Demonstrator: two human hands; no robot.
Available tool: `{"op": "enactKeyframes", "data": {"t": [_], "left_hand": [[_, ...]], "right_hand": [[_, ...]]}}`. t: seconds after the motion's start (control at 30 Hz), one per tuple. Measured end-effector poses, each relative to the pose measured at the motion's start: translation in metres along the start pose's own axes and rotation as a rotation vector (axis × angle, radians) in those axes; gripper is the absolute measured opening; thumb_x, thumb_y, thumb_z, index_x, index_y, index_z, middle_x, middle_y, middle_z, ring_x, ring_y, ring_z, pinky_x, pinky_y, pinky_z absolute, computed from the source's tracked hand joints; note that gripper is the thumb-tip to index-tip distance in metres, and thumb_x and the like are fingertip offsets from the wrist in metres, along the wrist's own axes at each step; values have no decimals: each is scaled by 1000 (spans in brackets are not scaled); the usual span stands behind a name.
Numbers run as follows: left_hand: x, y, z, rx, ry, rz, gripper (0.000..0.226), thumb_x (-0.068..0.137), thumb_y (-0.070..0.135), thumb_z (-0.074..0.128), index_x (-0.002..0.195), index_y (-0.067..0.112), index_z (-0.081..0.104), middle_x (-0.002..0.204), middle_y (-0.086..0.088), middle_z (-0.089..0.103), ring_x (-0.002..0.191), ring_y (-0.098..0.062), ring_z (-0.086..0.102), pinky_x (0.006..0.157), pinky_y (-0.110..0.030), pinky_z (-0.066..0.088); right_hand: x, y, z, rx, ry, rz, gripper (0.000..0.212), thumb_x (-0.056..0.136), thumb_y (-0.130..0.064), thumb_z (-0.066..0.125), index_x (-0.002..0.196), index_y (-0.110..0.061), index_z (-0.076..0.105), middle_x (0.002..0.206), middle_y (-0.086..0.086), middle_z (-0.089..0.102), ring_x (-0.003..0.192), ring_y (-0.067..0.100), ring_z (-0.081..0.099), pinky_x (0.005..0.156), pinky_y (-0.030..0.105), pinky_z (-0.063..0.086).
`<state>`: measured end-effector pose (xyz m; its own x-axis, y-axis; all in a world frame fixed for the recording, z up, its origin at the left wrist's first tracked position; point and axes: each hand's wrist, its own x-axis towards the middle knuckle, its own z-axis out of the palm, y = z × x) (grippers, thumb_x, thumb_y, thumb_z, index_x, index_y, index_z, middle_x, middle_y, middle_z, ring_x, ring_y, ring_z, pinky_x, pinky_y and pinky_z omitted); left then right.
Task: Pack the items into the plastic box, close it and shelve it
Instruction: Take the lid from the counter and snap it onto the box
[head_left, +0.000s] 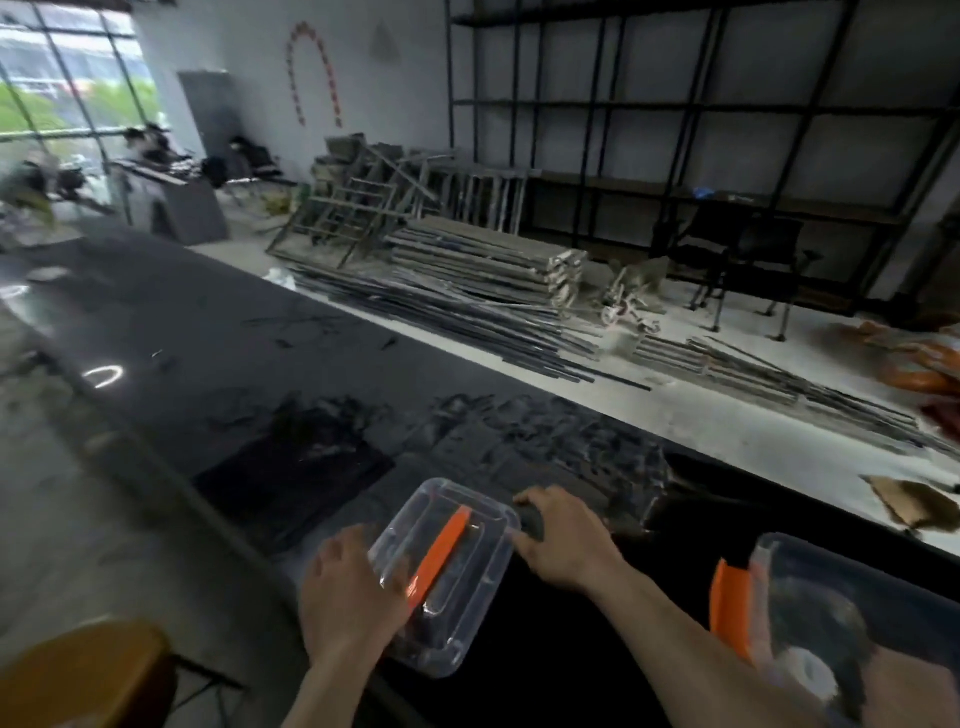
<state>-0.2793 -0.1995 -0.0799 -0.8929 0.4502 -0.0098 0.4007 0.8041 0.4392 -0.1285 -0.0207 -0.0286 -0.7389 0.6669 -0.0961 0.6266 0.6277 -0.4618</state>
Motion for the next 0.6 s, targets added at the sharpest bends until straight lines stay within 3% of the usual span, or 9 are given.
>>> {"op": "enactKeyframes", "data": {"t": [0.13, 0.27, 0.33, 0.47, 0.53, 0.6], "left_hand": [[-3, -32, 2, -242, 13, -261, 63, 90, 46, 71, 141, 13, 51, 140, -19, 54, 124, -38, 56, 99, -49, 51], [-14, -40, 4, -421, -12, -437, 59, 91, 45, 70, 135, 10, 51, 133, -15, 57, 115, -37, 63, 90, -41, 51], [-20, -42, 9, -465, -27, -491, 57, 90, 51, 69, 128, 11, 53, 125, -11, 63, 111, -33, 64, 88, -38, 49], [-28, -40, 15, -547, -6, -542, 36, 92, 44, 71, 112, 17, 59, 116, -3, 73, 96, -21, 62, 93, -36, 51], [-29, -35, 15, -520, 7, -545, 33, 95, 34, 69, 119, 13, 64, 119, -3, 74, 97, -22, 62, 90, -33, 47], [-29, -31, 12, -493, 21, -559, 39, 96, 34, 67, 128, 11, 64, 124, -5, 73, 109, -27, 66, 95, -35, 47]], "right_hand": [[39, -10, 31, 8, -91, 35, 58, 89, -47, 64, 140, -21, 54, 136, 10, 57, 124, 28, 56, 102, 37, 47], [69, -16, 53, 13, -210, 20, 76, 92, -46, 61, 156, -15, 33, 156, 12, 39, 141, 29, 40, 114, 37, 34], [78, -16, 62, 12, -247, 41, 80, 92, -46, 62, 157, -13, 29, 157, 13, 38, 143, 31, 38, 115, 37, 33], [78, -15, 73, -64, -131, 47, 67, 89, -50, 59, 145, -17, 46, 139, 16, 55, 128, 36, 50, 103, 43, 45], [74, -15, 73, -63, -94, 57, 61, 91, -52, 57, 140, -16, 50, 133, 16, 58, 123, 36, 52, 100, 42, 47], [70, -14, 70, -38, -89, 80, 59, 90, -54, 57, 135, -16, 54, 130, 15, 60, 121, 35, 55, 99, 41, 49]]}}
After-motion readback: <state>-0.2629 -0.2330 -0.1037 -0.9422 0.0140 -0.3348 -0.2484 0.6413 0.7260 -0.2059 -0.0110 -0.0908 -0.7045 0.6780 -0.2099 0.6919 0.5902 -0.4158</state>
